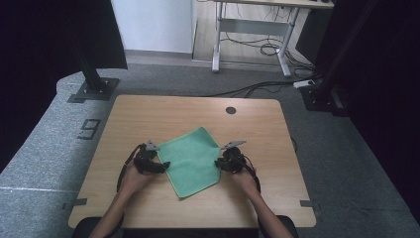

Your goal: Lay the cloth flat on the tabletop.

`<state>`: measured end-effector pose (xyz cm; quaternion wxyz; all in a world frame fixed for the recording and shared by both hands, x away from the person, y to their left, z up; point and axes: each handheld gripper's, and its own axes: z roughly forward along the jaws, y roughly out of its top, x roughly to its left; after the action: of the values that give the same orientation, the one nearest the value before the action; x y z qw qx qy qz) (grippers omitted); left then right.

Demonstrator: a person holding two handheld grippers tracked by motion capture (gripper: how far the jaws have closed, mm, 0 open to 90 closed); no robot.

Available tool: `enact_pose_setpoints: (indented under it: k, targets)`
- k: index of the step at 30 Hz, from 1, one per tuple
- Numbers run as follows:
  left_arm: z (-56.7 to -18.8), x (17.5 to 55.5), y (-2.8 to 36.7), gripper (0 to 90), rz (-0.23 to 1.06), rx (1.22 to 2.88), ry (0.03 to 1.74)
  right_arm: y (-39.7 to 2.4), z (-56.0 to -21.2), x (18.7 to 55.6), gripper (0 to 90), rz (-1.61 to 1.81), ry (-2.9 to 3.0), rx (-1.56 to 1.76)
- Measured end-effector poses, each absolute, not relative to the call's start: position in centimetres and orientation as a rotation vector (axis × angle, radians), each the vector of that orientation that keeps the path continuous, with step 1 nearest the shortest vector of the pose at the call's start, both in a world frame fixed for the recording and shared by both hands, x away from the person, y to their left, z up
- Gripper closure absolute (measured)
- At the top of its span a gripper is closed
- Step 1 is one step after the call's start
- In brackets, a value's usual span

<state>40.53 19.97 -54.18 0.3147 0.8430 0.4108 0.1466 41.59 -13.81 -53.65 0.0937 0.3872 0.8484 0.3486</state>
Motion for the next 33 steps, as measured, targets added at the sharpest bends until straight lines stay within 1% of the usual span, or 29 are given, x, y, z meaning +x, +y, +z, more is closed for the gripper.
enact_pose_setpoints:
  k: [1,3,5,10,12,17,22,23,24,25,27,33]
  targets:
    - [-54.2,40.4,20.0,19.7,0.384,2.224,1.079,-13.8,-53.6,41.6,84.2,1.028,2.516,1.143]
    - [-54.2,40.1,19.9,19.7,0.385,2.225,1.075,-13.7,-52.9,41.5,86.7,1.043,2.502,1.140]
    - [-54.2,40.0,19.9,19.7,0.385,2.222,1.078,-13.8,-52.5,41.5,86.9,1.053,2.494,1.138]
    - [-54.2,39.9,19.8,19.7,0.385,2.224,1.075,-13.3,-50.1,41.6,87.2,1.098,2.465,1.092]
    - [-54.2,39.9,19.8,19.7,0.385,2.220,1.076,-12.5,-49.0,41.6,87.2,1.116,2.467,1.061]
    - [-54.2,39.9,19.9,19.8,0.387,2.222,1.074,-10.0,-48.1,41.7,87.2,1.125,2.500,0.989]
    - [-54.2,39.8,19.9,19.7,0.387,2.219,1.077,-6.8,-48.6,42.1,87.2,1.122,2.553,0.935]
    - [-54.2,39.8,19.9,19.7,0.388,2.217,1.077,-5.4,-49.2,42.3,87.2,1.114,2.580,0.920]
    - [-54.2,39.8,19.9,19.7,0.388,2.216,1.077,-5.4,-49.2,42.3,87.2,1.114,2.580,0.920]
    - [-54.3,39.8,19.9,19.7,0.388,2.214,1.077,-4.3,-49.8,42.4,87.2,1.109,2.604,0.910]
    - [-54.3,39.8,19.9,19.7,0.389,2.215,1.076,-3.9,-50.1,42.4,87.2,1.110,2.614,0.904]
    - [-54.3,39.8,19.9,19.7,0.388,2.215,1.070,-1.3,-52.5,42.4,86.9,1.067,2.687,0.879]
